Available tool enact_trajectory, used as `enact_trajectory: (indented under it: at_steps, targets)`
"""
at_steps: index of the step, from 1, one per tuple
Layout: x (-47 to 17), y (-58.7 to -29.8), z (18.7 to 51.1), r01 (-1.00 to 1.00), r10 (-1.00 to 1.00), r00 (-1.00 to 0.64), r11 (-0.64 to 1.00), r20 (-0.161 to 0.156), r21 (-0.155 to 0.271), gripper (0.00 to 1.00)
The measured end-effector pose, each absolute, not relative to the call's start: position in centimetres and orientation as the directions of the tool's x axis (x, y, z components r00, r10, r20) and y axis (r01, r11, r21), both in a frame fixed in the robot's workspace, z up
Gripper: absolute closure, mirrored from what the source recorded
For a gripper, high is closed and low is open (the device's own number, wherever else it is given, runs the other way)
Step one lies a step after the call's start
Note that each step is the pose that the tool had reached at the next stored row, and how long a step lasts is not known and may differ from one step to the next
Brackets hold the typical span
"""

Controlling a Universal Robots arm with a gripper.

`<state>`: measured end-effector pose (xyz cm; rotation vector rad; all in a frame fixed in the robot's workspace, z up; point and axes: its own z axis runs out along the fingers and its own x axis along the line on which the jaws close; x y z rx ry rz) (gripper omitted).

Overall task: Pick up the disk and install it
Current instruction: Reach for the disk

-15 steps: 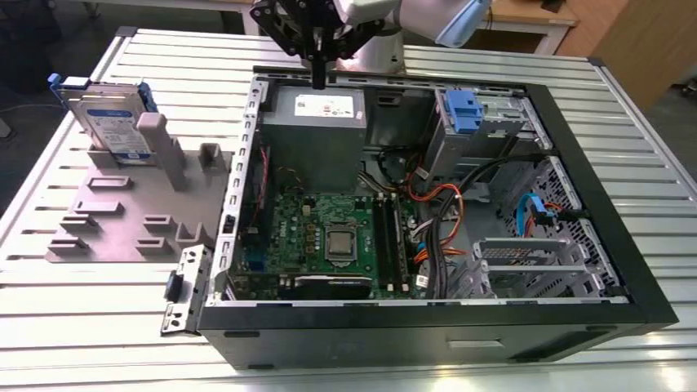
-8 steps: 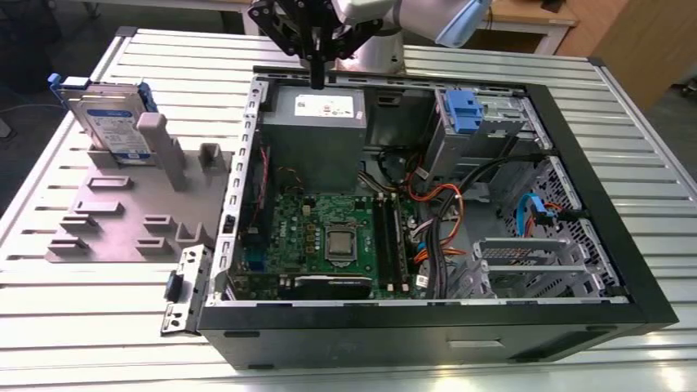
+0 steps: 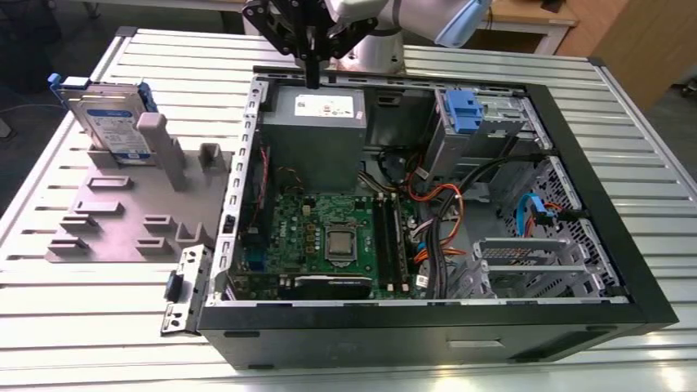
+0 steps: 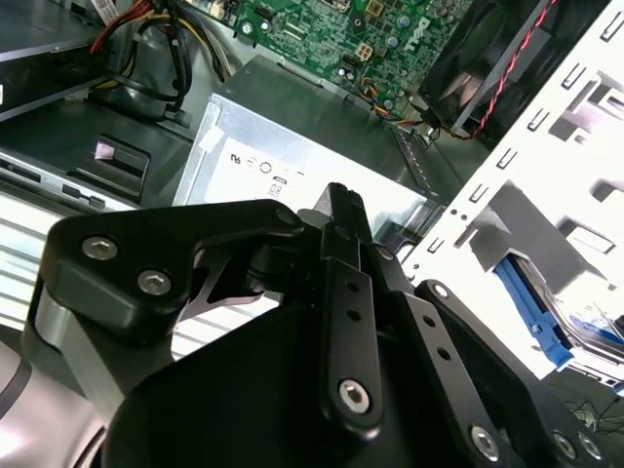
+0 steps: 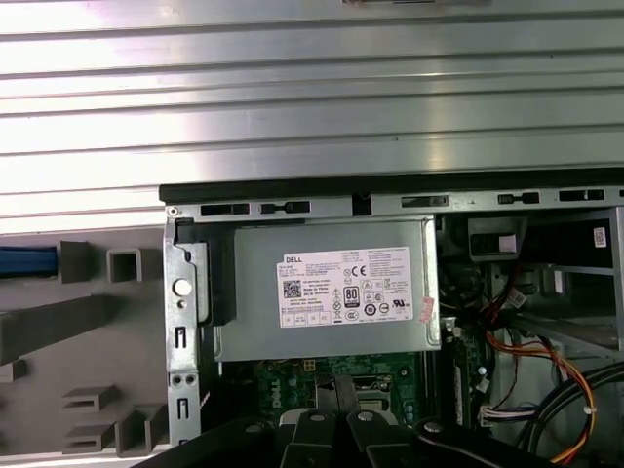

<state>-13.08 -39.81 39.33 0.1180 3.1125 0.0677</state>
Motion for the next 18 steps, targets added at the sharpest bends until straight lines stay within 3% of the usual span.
enact_trajectory:
  at_steps: [18]
  targets:
    - [-13.85,-39.79,39.32,0.075,0.076,-0.997,0.996,-0.024,0.044,0.89]
